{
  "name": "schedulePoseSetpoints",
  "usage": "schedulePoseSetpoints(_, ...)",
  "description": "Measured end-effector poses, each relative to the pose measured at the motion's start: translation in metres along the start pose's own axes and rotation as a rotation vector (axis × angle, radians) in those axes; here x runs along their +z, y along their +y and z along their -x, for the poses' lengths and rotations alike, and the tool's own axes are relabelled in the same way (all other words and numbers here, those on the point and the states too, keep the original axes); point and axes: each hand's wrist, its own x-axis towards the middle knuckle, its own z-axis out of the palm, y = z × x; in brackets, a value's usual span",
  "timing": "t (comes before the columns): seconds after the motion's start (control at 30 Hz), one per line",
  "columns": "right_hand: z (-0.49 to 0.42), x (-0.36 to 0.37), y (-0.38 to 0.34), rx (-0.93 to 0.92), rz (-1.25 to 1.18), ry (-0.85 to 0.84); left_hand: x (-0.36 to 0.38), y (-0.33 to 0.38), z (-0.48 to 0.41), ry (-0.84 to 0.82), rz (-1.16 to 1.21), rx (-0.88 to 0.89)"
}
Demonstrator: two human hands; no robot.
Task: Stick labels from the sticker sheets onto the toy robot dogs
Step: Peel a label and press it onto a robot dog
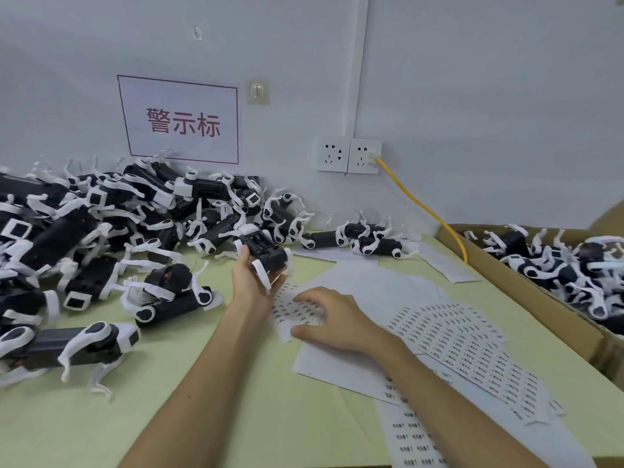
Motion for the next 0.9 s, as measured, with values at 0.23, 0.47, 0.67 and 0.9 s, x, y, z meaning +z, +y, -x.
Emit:
schedulePoseSetpoints(0.23,-0.002,0.006,-0.001,0.007,0.071,0.068,0.006,-0.012,0.004,-0.019,-0.115,0.001)
schedulePoseSetpoints(0.47,-0.003,0.003,-0.004,0.030,0.029,0.077,0.002,0.004,-0.002,-0.041,-0.064,0.012)
schedulePoseSetpoints(0.67,-0.002,-0.002,-0.007,0.053,0.000,0.087,-0.005,0.008,-0.001,-0.231,-0.138,0.033)
schedulePoseSetpoints(0.9,-0.004,0.000,-0.004,0.115,-0.166,0.147,-0.006,0.017,0.002,-0.194,-0.160,0.027)
